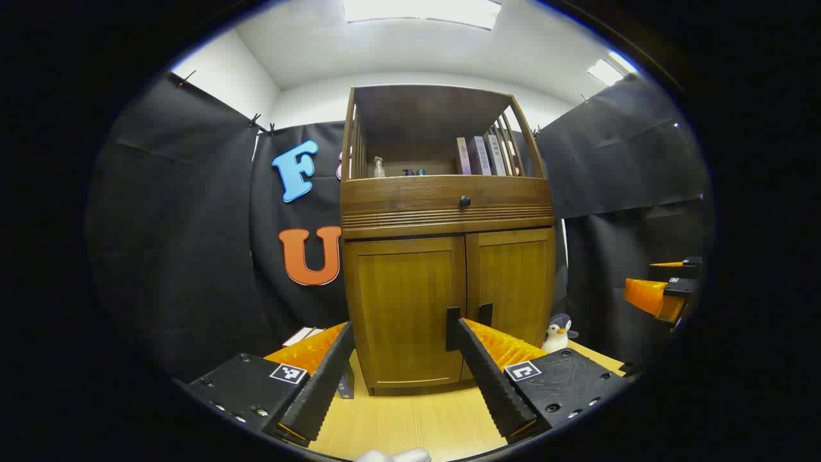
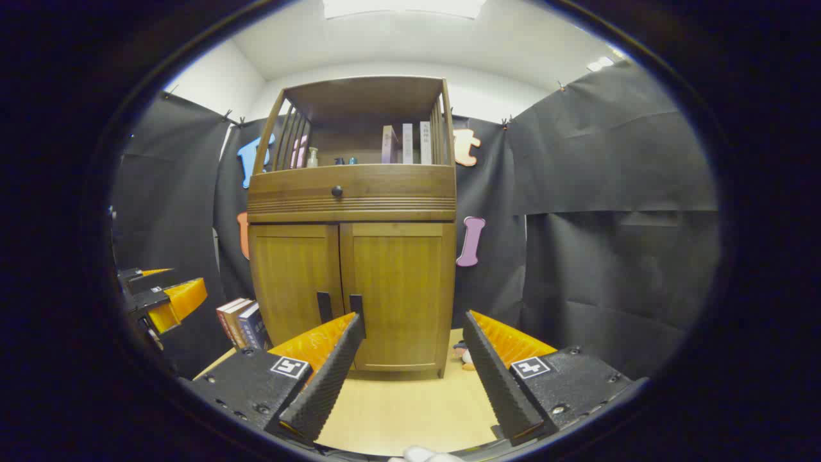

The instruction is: Open the right door of the double-door shoe cabinet with the right hand, and open the left door with the left hand.

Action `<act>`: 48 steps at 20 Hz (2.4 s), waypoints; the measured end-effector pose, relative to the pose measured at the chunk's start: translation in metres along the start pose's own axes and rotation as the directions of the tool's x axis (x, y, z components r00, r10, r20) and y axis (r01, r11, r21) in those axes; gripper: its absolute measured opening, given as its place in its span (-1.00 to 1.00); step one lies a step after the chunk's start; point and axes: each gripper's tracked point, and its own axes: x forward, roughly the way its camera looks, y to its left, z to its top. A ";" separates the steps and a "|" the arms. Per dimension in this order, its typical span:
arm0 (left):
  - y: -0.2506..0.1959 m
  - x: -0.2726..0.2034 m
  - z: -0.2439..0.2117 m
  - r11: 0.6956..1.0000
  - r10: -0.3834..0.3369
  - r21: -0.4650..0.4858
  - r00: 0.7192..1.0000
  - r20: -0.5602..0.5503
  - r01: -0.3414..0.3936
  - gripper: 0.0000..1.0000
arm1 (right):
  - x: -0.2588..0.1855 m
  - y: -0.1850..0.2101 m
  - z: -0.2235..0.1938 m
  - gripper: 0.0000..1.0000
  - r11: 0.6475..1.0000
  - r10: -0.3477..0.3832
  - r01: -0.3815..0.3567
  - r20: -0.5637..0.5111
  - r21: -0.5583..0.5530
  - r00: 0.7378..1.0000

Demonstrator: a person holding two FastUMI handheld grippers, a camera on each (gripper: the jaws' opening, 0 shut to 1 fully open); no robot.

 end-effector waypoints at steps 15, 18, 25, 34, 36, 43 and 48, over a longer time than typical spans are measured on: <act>0.022 -0.007 -0.010 1.000 0.023 -0.019 1.000 -0.021 -0.024 0.92 | 0.016 0.023 -0.014 0.99 1.000 0.011 -0.012 -0.038 -0.027 0.999; 0.026 -0.004 -0.014 0.999 0.036 -0.004 0.999 -0.027 -0.036 0.92 | 0.032 0.025 -0.023 0.99 1.000 0.015 -0.016 -0.051 -0.025 0.999; 0.022 0.004 -0.007 0.997 0.072 0.020 0.997 -0.032 -0.072 0.92 | 0.109 0.033 -0.049 0.99 0.998 0.061 -0.064 -0.092 -0.025 0.994; 0.019 0.007 -0.004 0.988 0.153 0.043 0.987 -0.054 -0.151 0.92 | 0.222 0.072 -0.090 0.99 0.980 0.199 -0.199 -0.174 0.019 0.964; 0.025 0.005 -0.006 0.980 0.195 0.044 0.979 -0.064 -0.192 0.92 | 0.243 0.085 -0.099 0.99 0.973 0.227 -0.228 -0.197 0.018 0.954; 0.042 -0.004 -0.006 0.949 0.312 0.079 0.947 -0.078 -0.306 0.92 | 0.307 0.119 -0.122 0.99 0.964 0.258 -0.267 -0.231 -0.011 0.938; 0.051 -0.009 -0.009 0.932 0.360 0.083 0.930 -0.078 -0.354 0.92 | 0.325 0.129 -0.128 0.89 0.963 0.253 -0.267 -0.241 -0.027 0.937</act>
